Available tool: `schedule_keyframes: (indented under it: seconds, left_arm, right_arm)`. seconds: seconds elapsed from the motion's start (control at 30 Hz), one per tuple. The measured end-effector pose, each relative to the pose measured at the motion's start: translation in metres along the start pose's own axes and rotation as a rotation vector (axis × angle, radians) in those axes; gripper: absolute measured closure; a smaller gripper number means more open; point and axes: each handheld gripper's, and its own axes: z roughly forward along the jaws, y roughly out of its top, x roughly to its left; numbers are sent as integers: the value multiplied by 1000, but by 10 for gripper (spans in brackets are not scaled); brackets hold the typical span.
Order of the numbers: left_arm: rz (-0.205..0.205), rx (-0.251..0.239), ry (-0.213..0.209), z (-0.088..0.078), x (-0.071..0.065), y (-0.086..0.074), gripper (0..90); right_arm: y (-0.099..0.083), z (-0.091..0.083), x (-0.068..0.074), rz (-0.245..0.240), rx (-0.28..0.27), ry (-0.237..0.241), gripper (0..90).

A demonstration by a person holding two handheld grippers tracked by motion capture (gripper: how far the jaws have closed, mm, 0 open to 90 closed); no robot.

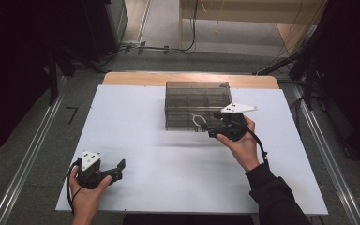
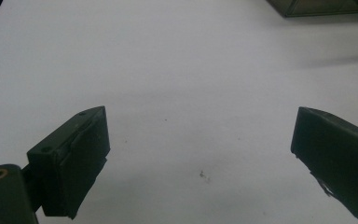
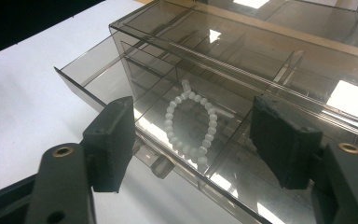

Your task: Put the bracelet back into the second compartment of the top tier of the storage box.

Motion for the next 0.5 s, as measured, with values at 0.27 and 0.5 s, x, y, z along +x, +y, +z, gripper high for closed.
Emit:
schedule_keyframes:
  seconds: [0.27, 0.5]
  left_arm:
    - [0, 2, 0, 0, 0, 0, 48]
    - [0, 4, -2, 0, 0, 0, 49]
  right_arm:
    - [0, -1, 1, 3, 8, 13, 247]
    - [0, -3, 2, 4, 2, 19, 217]
